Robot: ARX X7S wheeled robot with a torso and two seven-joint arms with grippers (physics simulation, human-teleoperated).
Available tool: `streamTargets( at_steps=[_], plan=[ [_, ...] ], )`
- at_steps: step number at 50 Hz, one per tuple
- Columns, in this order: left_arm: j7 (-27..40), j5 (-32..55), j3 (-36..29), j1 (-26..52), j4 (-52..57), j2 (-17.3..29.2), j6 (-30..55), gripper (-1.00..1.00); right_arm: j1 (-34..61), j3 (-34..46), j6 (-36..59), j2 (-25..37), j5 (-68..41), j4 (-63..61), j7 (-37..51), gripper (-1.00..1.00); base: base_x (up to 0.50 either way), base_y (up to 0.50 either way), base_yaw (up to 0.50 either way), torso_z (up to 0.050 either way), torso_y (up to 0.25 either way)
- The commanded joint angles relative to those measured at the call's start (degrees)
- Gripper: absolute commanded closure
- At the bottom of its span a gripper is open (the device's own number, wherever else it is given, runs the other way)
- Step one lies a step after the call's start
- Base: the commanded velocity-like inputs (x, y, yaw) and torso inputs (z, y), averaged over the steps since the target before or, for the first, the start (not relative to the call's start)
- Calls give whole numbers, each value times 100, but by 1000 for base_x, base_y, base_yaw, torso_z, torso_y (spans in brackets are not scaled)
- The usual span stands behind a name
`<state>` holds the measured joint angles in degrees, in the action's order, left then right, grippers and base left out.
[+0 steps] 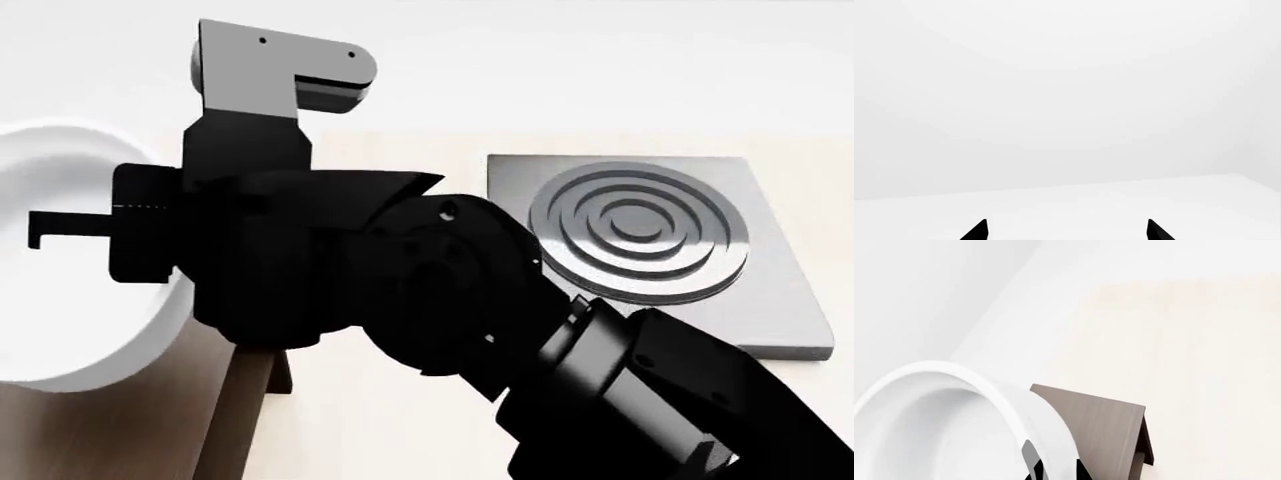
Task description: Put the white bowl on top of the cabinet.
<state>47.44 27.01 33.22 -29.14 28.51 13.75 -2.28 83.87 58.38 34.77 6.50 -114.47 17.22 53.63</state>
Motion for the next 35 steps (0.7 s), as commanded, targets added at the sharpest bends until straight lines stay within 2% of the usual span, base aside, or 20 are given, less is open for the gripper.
streamTargets(
  at_steps=[1,35],
  plan=[
    [6,-12,-12,-7,13,0,6,-100,-21,-167,-110,98,104,-65,-29,100,0,0,0,0,0],
    [11,-16,-25,10,-2,16,11,-100,-160,-85,-126,146,19,-22,-177,100,0,0,0,0,1]
  ],
)
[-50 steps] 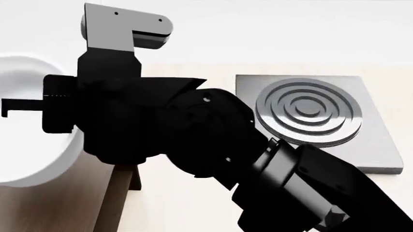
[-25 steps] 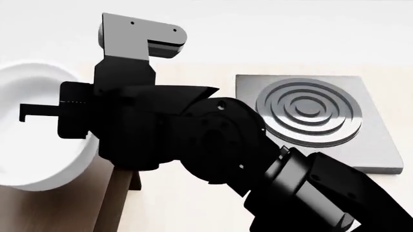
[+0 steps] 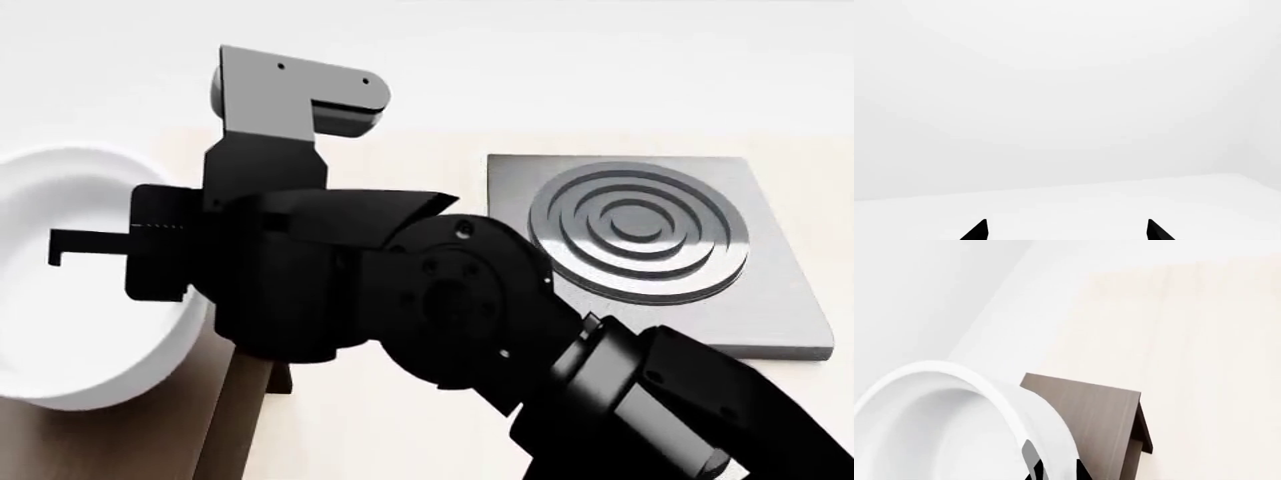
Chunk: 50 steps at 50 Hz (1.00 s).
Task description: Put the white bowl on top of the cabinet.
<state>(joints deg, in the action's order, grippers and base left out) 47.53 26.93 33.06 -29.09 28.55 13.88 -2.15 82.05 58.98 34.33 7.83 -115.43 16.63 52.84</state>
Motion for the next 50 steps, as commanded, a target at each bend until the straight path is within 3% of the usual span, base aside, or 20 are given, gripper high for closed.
streamTargets(
  at_steps=[1,50],
  plan=[
    [-1,-4,-6,6,-8,2,-5,-100,20,-144,-85,14,113,35,-93,100,0,0,0,0,0],
    [15,-31,-40,33,-32,17,6,-100,-184,20,-145,11,159,376,-482,100,0,0,0,0,1]
  ],
)
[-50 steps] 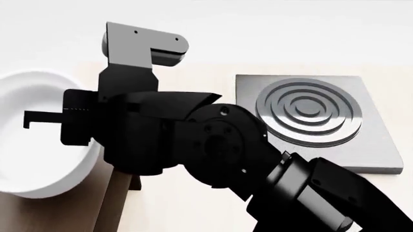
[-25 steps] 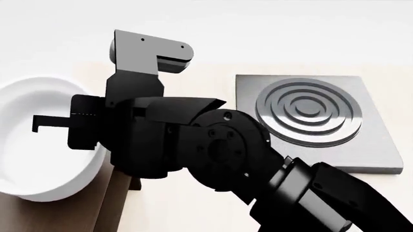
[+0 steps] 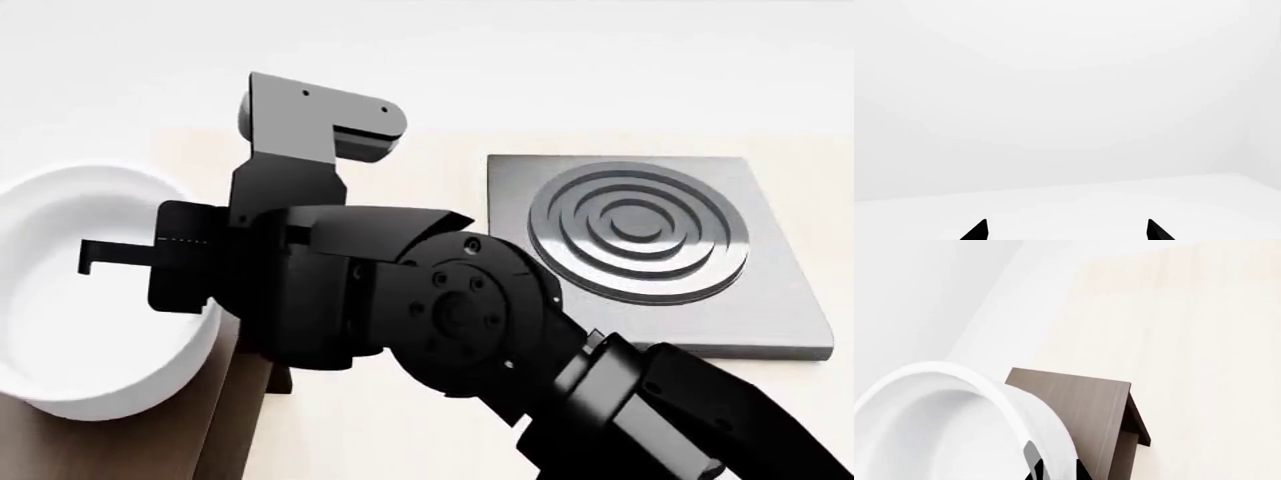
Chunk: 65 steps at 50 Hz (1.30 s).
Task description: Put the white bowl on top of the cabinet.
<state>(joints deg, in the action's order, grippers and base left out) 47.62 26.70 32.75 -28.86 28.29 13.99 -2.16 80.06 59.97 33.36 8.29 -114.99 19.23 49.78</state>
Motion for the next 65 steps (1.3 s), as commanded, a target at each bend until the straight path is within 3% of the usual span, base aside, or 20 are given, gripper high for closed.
streamTargets(
  at_steps=[1,5,6,32,65],
  plan=[
    [6,-13,-17,15,-9,8,11,-100,15,-72,-44,-39,117,128,-190,100,0,0,0,0,0],
    [4,-8,-11,14,-16,9,5,-100,17,-58,-42,-41,126,131,-210,100,0,0,0,0,0],
    [4,-8,-12,17,-18,10,5,-100,60,-16,-5,-42,215,97,-307,-100,0,0,0,0,0],
    [2,0,-10,2,-15,6,-7,-100,79,-42,-73,56,153,-15,-175,-100,0,0,0,0,0],
    [14,-18,-48,18,9,27,24,-100,410,-516,-385,827,145,-1005,418,-100,0,0,0,0,0]
  ],
)
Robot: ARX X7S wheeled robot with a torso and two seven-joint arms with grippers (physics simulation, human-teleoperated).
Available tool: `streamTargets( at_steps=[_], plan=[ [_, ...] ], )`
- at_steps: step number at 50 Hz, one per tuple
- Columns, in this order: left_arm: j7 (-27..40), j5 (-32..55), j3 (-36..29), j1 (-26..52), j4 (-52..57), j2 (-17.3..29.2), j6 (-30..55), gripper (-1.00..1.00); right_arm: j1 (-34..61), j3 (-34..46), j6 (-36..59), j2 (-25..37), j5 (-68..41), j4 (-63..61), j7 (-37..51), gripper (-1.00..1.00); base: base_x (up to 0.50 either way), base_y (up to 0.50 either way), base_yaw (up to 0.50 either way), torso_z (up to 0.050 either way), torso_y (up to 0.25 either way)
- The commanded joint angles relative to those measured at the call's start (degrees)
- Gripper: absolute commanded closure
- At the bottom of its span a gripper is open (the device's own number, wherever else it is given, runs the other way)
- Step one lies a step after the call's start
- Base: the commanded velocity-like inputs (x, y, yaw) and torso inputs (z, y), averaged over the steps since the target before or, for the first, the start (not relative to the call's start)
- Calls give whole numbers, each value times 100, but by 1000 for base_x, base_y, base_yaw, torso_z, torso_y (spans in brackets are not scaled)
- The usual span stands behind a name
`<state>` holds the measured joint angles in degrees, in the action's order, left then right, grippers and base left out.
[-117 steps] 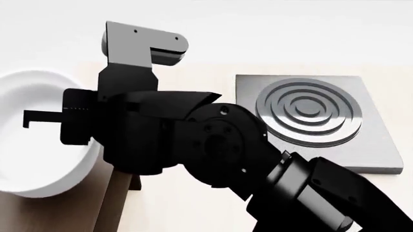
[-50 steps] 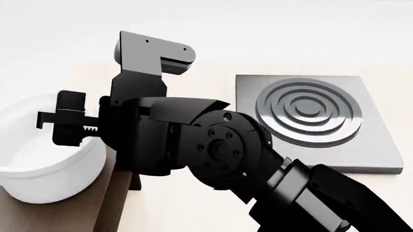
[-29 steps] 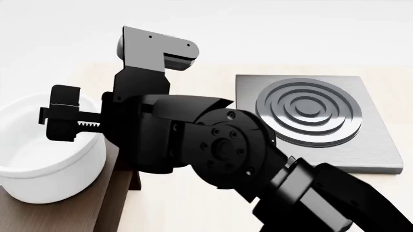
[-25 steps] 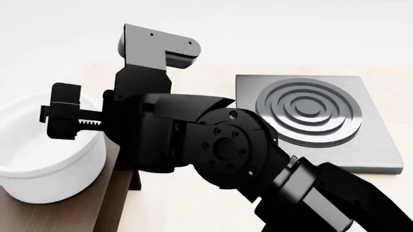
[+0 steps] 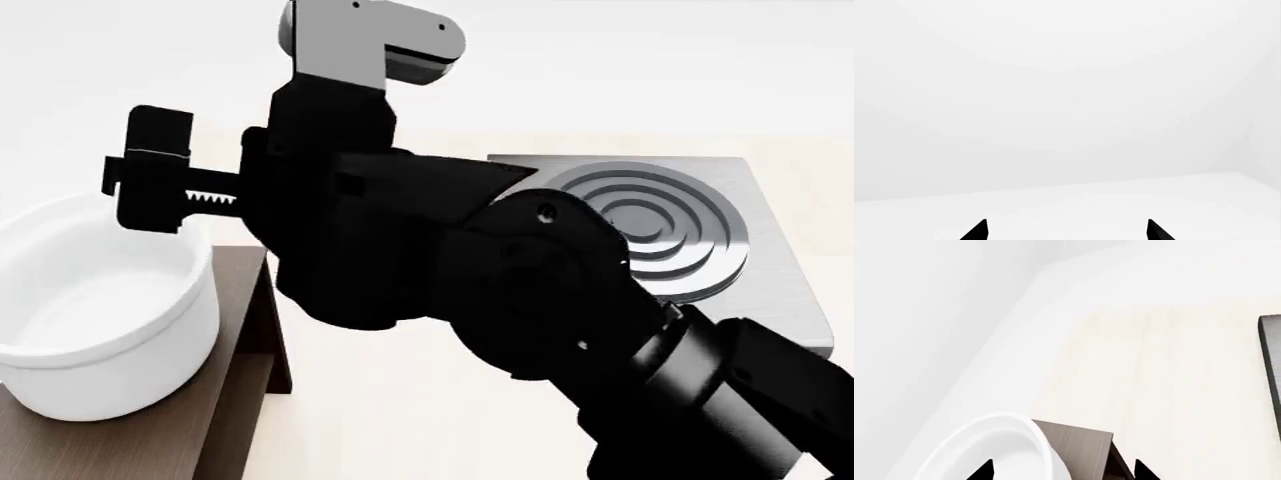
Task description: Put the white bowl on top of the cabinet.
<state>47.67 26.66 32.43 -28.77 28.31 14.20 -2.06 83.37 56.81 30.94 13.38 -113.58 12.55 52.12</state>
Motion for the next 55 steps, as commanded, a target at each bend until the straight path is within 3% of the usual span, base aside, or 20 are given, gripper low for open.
streamTargets(
  at_steps=[1,23,55],
  plan=[
    [13,-20,-26,15,12,9,22,-100,91,-225,-143,353,-21,-373,206,-100,0,0,0,0,0],
    [12,-23,-33,10,8,0,5,-100,477,-808,-329,1294,-156,-1347,836,-100,0,0,0,0,0],
    [24,-48,-71,30,18,19,25,-100,748,-1292,-526,1854,-425,-2142,1370,-100,0,0,0,0,0]
  ],
)
